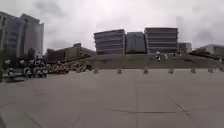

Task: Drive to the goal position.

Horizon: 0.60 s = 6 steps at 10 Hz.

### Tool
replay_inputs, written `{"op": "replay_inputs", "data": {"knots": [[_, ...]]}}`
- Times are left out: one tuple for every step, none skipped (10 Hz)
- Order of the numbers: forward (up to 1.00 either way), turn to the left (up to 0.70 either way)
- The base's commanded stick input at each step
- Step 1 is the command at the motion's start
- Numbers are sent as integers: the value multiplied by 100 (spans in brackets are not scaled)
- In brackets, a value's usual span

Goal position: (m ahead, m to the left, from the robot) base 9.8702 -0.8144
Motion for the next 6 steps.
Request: {"op": "replay_inputs", "data": {"knots": [[60,0],[60,0],[60,0],[60,0],[60,0],[60,0]]}}
